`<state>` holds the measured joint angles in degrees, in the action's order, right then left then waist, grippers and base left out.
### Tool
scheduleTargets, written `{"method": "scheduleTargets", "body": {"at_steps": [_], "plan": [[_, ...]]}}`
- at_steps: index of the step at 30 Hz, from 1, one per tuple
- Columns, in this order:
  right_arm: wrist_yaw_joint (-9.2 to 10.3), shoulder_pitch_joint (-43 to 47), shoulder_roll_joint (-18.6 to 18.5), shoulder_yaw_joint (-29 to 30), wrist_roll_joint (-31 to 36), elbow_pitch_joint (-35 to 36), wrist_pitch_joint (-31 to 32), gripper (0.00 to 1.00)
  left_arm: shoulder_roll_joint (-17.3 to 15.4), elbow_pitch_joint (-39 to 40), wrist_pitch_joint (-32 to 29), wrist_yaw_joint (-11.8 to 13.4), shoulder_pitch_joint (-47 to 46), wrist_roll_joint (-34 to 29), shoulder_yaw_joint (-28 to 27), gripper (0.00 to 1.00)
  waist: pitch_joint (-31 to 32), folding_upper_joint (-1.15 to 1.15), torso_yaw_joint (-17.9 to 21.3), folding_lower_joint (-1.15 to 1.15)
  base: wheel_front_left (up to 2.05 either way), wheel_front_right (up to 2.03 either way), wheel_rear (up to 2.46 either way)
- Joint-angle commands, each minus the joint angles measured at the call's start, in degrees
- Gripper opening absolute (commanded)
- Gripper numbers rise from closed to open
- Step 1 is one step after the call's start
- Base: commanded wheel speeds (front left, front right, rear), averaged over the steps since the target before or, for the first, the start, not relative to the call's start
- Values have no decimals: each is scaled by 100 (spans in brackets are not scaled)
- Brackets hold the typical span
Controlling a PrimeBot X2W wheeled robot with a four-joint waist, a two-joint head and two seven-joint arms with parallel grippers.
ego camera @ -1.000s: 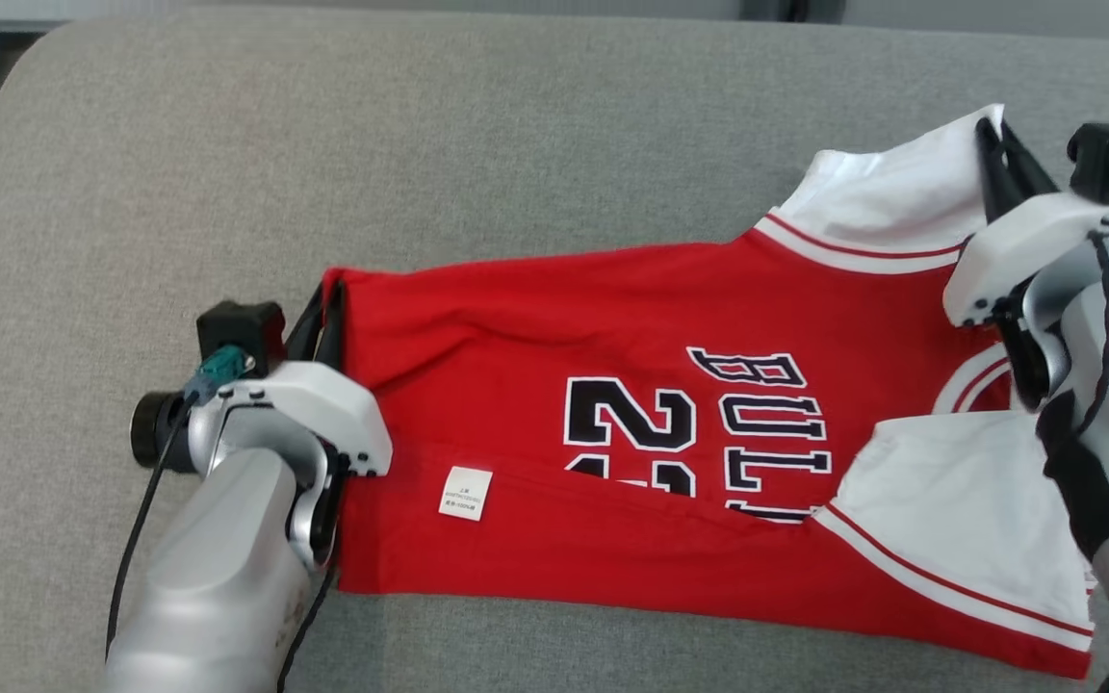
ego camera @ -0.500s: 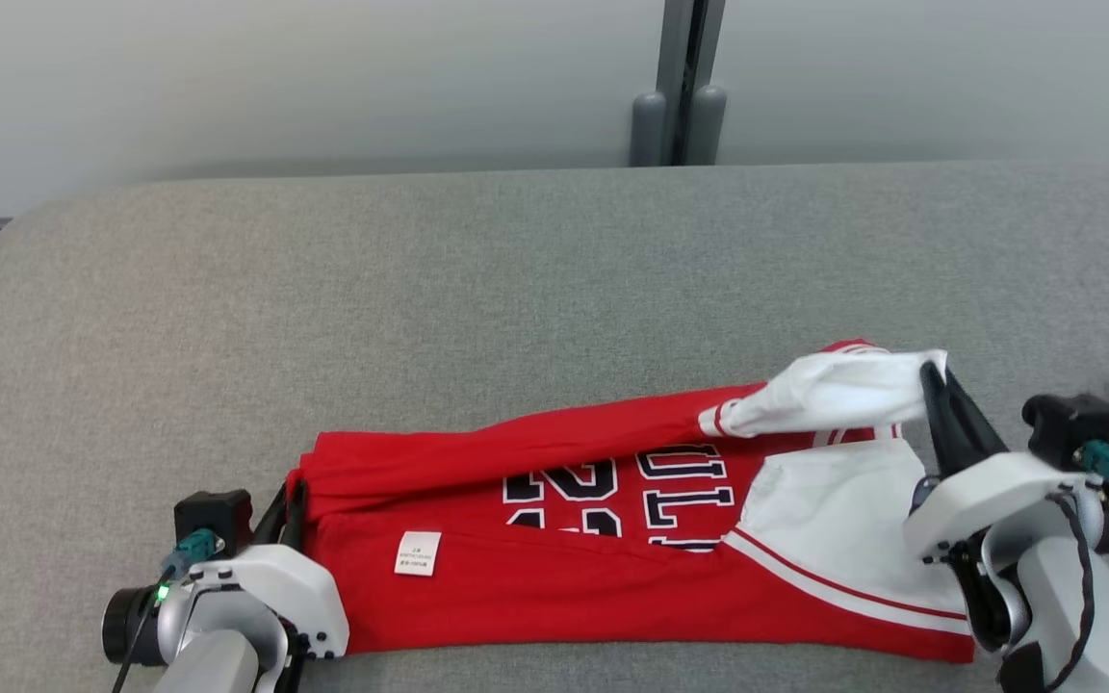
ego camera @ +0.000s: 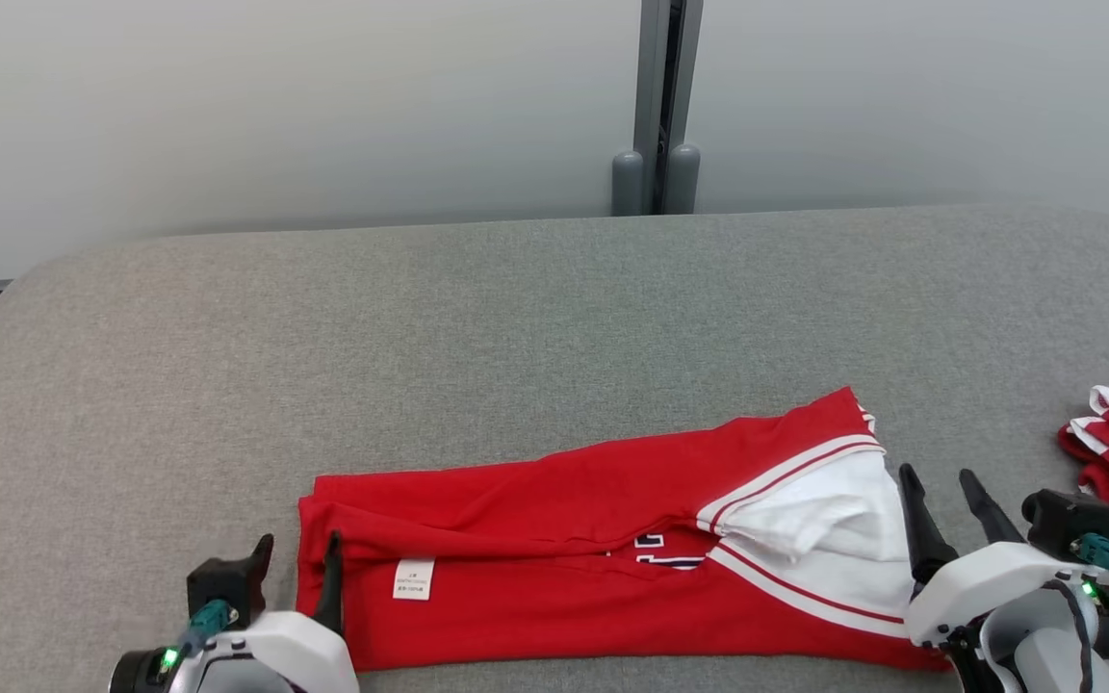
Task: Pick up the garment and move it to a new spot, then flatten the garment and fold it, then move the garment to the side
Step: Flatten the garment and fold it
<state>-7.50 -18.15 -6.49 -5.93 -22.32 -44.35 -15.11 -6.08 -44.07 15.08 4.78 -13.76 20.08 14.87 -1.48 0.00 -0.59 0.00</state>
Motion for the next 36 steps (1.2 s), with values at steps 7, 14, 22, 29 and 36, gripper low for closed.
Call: {"method": "scheduleTargets", "body": {"at_steps": [7,14,22,29,36], "plan": [[2,51,23,203,21,119,-1,100,84,821,9,225,834,-426,-385,100,122,0,-242,0,0,0,0],[2,-172,18,86,70,-641,473,100,195,921,9,71,1111,-722,-463,100,51,0,-541,0,0,0,0],[2,-357,-32,271,262,-1659,895,100,265,934,9,-44,1019,-843,-550,100,-80,0,-763,0,0,0,0],[-1,-342,224,73,212,-2151,1219,0,290,948,9,-108,991,-916,-641,100,-70,0,-803,0,0,0,0],[2,-353,135,73,-70,-2105,754,0,301,948,9,-161,1033,-998,-697,100,65,0,-842,0,0,0,0]]}}
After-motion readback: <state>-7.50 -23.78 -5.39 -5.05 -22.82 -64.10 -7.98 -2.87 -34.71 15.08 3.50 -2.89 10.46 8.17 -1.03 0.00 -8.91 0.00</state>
